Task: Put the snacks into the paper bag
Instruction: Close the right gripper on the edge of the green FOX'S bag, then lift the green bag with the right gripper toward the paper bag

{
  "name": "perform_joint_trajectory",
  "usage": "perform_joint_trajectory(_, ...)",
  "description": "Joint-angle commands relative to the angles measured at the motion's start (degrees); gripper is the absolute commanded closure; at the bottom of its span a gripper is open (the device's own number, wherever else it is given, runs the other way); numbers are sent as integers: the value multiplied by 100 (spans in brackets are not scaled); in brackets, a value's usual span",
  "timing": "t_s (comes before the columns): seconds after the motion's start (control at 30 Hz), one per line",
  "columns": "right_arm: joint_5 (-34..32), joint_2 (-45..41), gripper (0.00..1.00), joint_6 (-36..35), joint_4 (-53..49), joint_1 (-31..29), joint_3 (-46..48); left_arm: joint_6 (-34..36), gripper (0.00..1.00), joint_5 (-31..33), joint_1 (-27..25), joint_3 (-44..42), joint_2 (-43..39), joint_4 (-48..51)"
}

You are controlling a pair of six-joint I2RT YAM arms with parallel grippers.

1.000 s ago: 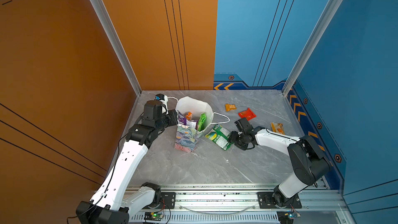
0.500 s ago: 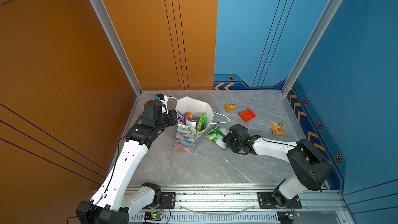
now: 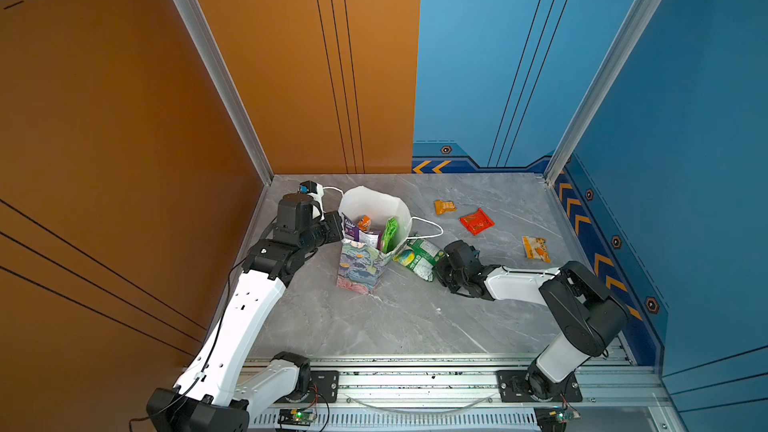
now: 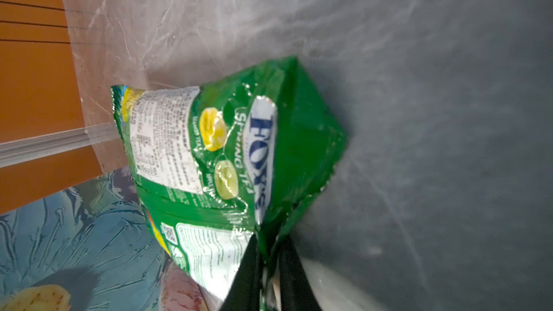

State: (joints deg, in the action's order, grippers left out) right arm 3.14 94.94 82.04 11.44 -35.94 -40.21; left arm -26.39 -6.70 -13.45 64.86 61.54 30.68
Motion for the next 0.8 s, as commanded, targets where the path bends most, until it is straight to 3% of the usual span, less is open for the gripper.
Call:
perform_joint_trajectory(0.0,-280,-221,100,-259,-290,-9,75,18,100,-66,53,141,-79,-308)
perform_joint_trajectory(0.4,-873,-1397,100,-1056,-1258,69,-87,11,100,-170,55,152,-9,-317)
perform_joint_trajectory(0.63,-1655,-2223,100,-2235,-2498,127,-728,38,100,-242,73,184,-9,-308)
perform_joint_trajectory(0.77,-1677,-2386,100,-3142,-3109,108,-1435,40,100,-247,98,187,34,-308)
